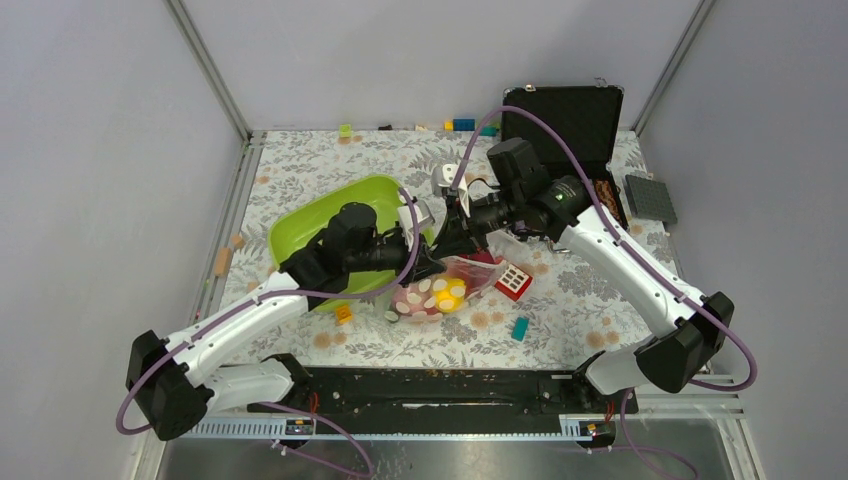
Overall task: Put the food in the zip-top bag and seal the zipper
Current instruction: Zip the zipper food storage bag at the center of the board.
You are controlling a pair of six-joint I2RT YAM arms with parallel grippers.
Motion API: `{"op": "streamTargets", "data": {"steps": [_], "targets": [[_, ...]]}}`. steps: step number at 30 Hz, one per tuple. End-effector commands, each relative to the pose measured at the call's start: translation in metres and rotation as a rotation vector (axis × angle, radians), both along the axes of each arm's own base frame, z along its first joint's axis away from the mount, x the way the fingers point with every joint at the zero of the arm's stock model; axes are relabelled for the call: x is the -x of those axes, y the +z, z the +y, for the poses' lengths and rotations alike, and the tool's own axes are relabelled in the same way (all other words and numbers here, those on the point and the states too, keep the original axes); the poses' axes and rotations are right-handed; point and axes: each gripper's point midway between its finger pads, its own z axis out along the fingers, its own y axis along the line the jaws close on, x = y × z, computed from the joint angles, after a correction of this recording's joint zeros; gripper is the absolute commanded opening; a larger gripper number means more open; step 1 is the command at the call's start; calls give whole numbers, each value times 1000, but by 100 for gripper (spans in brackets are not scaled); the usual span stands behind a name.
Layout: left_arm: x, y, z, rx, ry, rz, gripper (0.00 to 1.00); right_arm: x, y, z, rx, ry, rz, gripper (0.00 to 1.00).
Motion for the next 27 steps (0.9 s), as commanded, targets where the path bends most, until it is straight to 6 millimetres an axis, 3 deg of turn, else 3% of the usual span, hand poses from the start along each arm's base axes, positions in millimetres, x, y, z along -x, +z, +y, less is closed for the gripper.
{"op": "streamTargets", "data": {"steps": [1, 14, 21, 27], "targets": [[-4, 44, -11, 145, -27, -111, 2, 14, 25, 4, -46, 39, -17, 0], [-11, 30, 17, 154, 103, -127, 0, -14, -8, -23, 169, -125, -110, 2], [-15, 26, 20, 141, 131, -107, 0, -3, 8, -12, 103, -66, -59, 1], [-18, 32, 31, 175, 186, -133, 0, -12, -5, -17, 159, -124, -53, 3]]}}
